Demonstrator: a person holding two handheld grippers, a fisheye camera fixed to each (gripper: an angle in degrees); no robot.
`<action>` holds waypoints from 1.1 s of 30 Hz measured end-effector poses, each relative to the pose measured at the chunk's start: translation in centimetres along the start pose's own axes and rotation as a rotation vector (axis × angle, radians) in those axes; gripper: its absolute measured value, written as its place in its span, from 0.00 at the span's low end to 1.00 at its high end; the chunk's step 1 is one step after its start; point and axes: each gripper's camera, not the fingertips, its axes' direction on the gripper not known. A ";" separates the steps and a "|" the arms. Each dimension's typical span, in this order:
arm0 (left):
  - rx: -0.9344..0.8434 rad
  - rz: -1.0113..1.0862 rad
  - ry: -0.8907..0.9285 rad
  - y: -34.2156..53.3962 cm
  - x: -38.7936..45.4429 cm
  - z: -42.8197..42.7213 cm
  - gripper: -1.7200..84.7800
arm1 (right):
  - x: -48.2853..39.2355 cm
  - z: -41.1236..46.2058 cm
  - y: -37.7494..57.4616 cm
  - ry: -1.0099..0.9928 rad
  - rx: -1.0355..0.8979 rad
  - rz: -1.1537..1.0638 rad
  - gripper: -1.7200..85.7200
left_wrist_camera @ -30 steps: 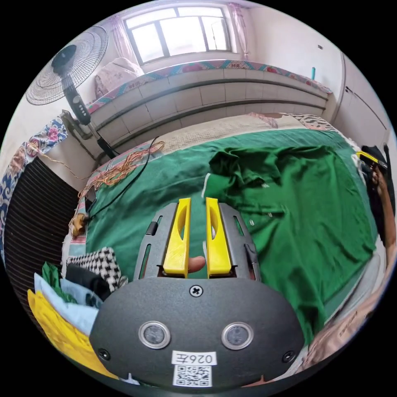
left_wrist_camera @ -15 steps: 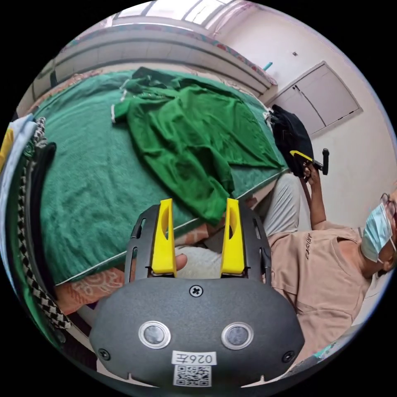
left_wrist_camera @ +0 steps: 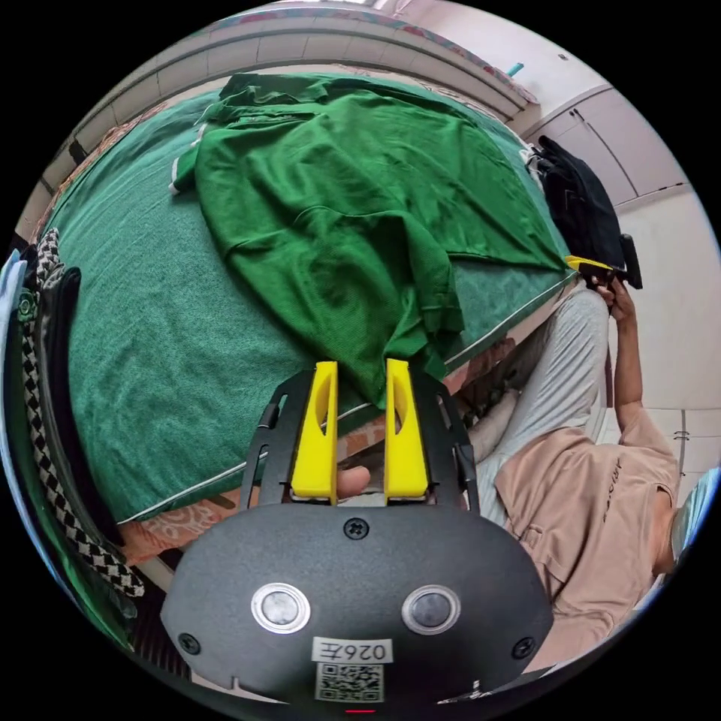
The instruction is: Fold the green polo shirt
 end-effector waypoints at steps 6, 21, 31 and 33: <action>0.028 0.091 0.167 -0.5 -0.5 -2.1 0.02 | 1.1 -3.0 2.1 0.080 0.022 -0.015 0.04; -0.222 0.137 0.069 4.1 1.8 -3.2 0.01 | 1.8 -6.5 9.9 0.194 0.010 0.117 0.04; 0.039 0.203 -0.082 -0.8 4.5 -8.4 0.01 | -10.6 -13.6 0.1 0.316 0.189 -0.082 0.04; 0.131 0.251 -0.039 -6.2 6.4 -6.6 0.01 | -12.3 -11.6 -5.8 0.349 0.165 -0.141 0.04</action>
